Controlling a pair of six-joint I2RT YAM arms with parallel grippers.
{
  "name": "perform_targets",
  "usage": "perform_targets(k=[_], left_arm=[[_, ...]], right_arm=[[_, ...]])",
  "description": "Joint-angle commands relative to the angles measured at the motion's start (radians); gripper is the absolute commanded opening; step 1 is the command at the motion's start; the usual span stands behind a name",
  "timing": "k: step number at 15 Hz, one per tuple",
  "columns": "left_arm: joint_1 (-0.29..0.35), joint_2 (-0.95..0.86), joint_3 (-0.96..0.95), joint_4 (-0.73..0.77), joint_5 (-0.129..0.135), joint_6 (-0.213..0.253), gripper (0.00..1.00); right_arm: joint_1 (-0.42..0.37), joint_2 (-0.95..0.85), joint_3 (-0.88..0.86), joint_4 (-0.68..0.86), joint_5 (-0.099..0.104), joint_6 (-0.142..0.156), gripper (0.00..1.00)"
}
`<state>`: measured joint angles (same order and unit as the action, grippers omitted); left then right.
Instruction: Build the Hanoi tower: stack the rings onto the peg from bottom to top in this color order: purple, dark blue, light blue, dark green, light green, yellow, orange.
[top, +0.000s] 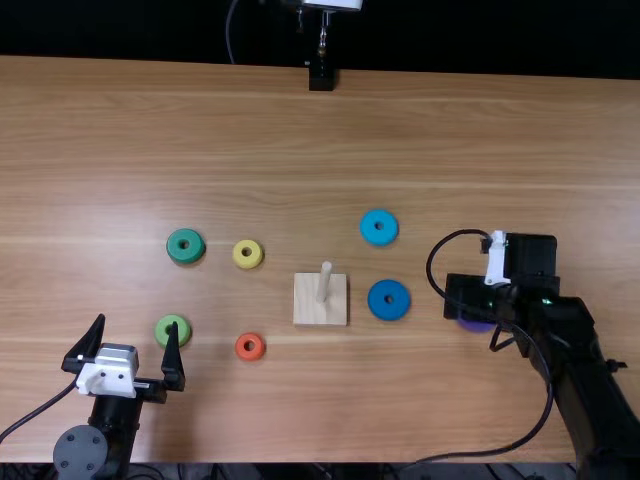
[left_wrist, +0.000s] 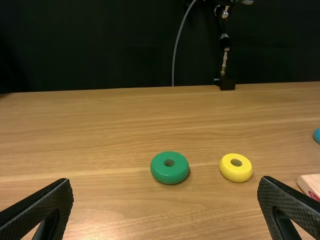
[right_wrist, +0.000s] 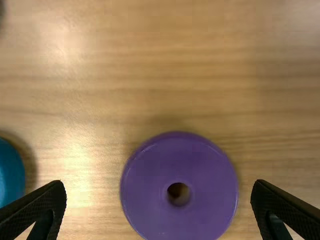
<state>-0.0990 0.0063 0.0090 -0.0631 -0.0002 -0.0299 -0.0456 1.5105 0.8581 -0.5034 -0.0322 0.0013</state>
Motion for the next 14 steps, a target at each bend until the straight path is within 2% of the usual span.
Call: perform_targets(k=[1, 4, 7, 9, 11, 12, 14], left_arm=[[-0.008, -0.006, -0.009, -0.045, -0.007, 0.006, 1.00], [-0.008, -0.006, -0.009, -0.045, -0.007, 0.006, 1.00], [-0.008, -0.006, -0.009, -0.045, -0.007, 0.006, 1.00], [-0.008, -0.006, -0.009, -0.045, -0.007, 0.006, 1.00], [-0.008, -0.006, -0.009, -0.045, -0.007, 0.006, 1.00], [-0.008, -0.006, -0.009, -0.045, -0.007, 0.006, 1.00], [-0.008, -0.006, -0.009, -0.045, -0.007, 0.006, 1.00]], right_arm=[[-0.036, 0.036, 0.029, -0.024, 0.018, 0.008, 1.00], [-0.050, 0.040, 0.024, -0.032, 0.084, 0.002, 1.00], [-0.046, 0.051, 0.038, -0.022, 0.086, 0.004, 1.00], [-0.045, 0.047, 0.085, -0.044, 0.076, 0.004, 1.00], [-0.040, 0.043, 0.096, -0.067, 0.082, 0.001, 1.00], [-0.039, 0.042, 0.101, -0.078, 0.082, 0.008, 1.00], [-0.039, 0.043, 0.102, -0.149, 0.064, 0.006, 1.00]])
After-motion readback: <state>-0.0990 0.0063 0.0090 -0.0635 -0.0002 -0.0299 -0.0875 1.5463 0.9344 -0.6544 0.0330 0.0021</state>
